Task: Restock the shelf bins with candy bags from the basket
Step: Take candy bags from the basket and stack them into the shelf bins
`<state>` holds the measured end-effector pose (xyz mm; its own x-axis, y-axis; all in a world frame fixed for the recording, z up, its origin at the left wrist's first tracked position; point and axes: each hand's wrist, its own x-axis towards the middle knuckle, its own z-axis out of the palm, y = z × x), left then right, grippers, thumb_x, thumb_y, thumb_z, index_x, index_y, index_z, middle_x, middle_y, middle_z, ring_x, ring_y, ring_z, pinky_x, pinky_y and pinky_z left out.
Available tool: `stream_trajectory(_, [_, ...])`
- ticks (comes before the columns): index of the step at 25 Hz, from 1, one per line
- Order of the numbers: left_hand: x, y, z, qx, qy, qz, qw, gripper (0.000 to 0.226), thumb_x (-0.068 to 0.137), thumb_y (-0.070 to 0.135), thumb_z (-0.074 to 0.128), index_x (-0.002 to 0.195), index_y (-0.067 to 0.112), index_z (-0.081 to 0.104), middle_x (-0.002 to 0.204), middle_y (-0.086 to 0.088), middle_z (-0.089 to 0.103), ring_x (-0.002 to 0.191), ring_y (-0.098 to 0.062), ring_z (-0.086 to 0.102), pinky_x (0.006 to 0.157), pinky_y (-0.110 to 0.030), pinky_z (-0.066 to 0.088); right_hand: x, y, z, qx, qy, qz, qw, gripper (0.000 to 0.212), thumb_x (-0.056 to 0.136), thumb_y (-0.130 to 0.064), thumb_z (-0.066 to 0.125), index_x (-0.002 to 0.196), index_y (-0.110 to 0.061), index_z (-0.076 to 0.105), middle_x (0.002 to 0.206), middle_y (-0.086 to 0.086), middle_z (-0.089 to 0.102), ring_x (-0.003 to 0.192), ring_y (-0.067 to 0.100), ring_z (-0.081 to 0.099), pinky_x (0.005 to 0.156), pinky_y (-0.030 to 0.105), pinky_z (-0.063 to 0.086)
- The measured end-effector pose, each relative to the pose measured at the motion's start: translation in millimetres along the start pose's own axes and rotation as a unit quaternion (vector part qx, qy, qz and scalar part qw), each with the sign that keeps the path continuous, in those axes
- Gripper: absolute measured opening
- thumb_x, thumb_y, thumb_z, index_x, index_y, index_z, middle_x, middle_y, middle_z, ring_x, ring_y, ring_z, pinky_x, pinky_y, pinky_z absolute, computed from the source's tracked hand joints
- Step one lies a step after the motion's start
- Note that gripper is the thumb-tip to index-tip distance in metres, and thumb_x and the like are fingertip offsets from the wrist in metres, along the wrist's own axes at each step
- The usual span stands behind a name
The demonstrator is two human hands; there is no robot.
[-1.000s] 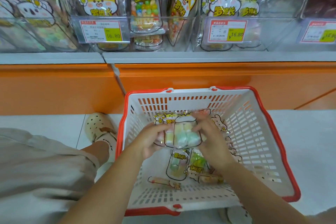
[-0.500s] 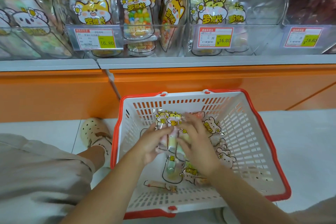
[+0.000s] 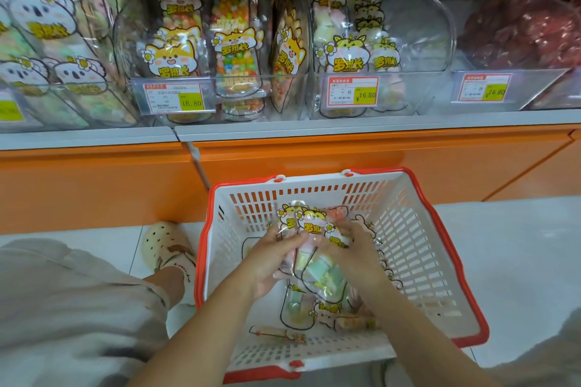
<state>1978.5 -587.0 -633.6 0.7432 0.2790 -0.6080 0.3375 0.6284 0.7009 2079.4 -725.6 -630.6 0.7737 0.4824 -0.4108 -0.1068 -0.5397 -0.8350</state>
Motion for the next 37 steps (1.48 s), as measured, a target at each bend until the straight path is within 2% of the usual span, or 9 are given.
stream_trajectory(2, [-8.0,0.0,5.4,0.042,-0.033,0.002,0.999,0.063,0.078,0.020,0.076,0.135,0.022,0.048,0.121,-0.003,0.069,0.109,-0.023,0.066,0.080,-0.035,0.056,-3.1,-5.9,-2.1,-0.023,0.031,-0.044,0.998,0.053,0.073,-0.049,0.078,0.115,-0.037,0.048,0.115,-0.014,0.045,0.112,0.009,0.045,0.092,0.026,0.038])
stream_trajectory(5, [-17.3,1.1,14.8,0.083,-0.031,0.010,0.996,0.064,0.079,0.001,0.074,0.128,0.032,0.048,0.113,0.001,0.069,0.090,-0.008,0.068,0.064,-0.025,0.052,-5.4,-18.3,-5.9,-0.035,0.049,-0.057,0.997,0.083,0.072,-0.058,0.074,0.140,-0.027,0.037,0.130,-0.008,0.043,0.123,0.013,0.045,0.103,0.037,0.041])
stream_trajectory(8, [-22.9,15.2,17.9,0.076,0.019,0.030,0.996,0.085,0.076,0.002,0.077,0.145,0.027,0.034,0.124,0.000,0.062,0.105,-0.015,0.062,0.072,-0.029,0.049,-9.3,-32.6,-24.9,0.165,0.013,0.019,0.986,0.093,0.076,-0.049,0.074,0.151,-0.025,0.024,0.144,0.000,0.043,0.127,0.021,0.049,0.102,0.042,0.043])
stream_trajectory(12, [-30.8,40.3,29.0,0.057,0.012,0.061,0.996,0.106,0.077,0.011,0.077,0.154,0.037,0.009,0.155,0.001,0.032,0.136,-0.024,0.039,0.100,-0.045,0.045,-20.1,-38.4,-34.0,0.344,-0.179,0.041,0.921,0.057,0.082,-0.026,0.071,0.130,0.002,0.054,0.125,0.014,0.065,0.114,0.025,0.063,0.103,0.044,0.045])
stream_trajectory(20, [-49.2,93.1,63.5,0.110,-0.013,0.150,0.982,0.091,0.073,0.050,0.077,0.149,0.027,0.033,0.144,-0.009,0.049,0.132,-0.029,0.046,0.109,-0.052,0.034,-28.8,-90.1,-64.1,0.337,-0.117,-0.033,0.934,0.071,0.072,-0.014,0.080,0.134,-0.005,0.048,0.117,0.010,0.069,0.108,0.025,0.066,0.088,0.041,0.053])
stream_trajectory(25, [-67.7,142.5,97.4,0.194,-0.006,0.210,0.958,0.031,0.096,0.034,0.056,0.124,0.022,0.056,0.086,-0.006,0.064,0.065,-0.018,0.054,0.058,-0.018,0.038,-33.7,-151.8,-95.9,0.301,-0.185,-0.096,0.931,0.049,0.077,-0.016,0.072,0.124,-0.019,0.059,0.117,0.003,0.070,0.111,0.020,0.065,0.101,0.046,0.047])
stream_trajectory(28, [-79.3,176.2,120.4,0.238,0.006,0.222,0.946,0.023,0.099,0.043,0.045,0.117,0.032,0.054,0.109,0.006,0.060,0.086,-0.009,0.058,0.069,-0.017,0.045,-22.1,-179.3,-111.7,0.286,-0.218,-0.091,0.929,0.050,0.079,-0.014,0.072,0.127,-0.005,0.059,0.122,0.016,0.066,0.115,0.032,0.062,0.103,0.053,0.045])
stream_trajectory(31, [-74.8,208.2,126.0,0.402,0.036,0.316,0.858,0.048,0.099,0.055,0.029,0.143,0.037,0.035,0.142,0.013,0.037,0.130,-0.010,0.037,0.104,-0.029,0.030,-6.1,-209.3,-139.6,0.275,-0.169,-0.100,0.941,0.046,0.074,-0.016,0.070,0.117,0.000,0.066,0.115,0.021,0.068,0.108,0.037,0.064,0.097,0.055,0.048])
stream_trajectory(37, [-6.7,283.1,126.2,0.707,0.175,0.457,0.511,0.059,0.101,0.043,0.037,0.154,0.022,0.020,0.160,0.003,0.020,0.148,-0.017,0.012,0.121,-0.037,0.012,77.7,-285.4,-188.0,0.179,0.044,-0.173,0.968,0.053,0.072,-0.014,0.081,0.119,0.000,0.060,0.109,0.014,0.071,0.106,0.031,0.065,0.087,0.040,0.051])
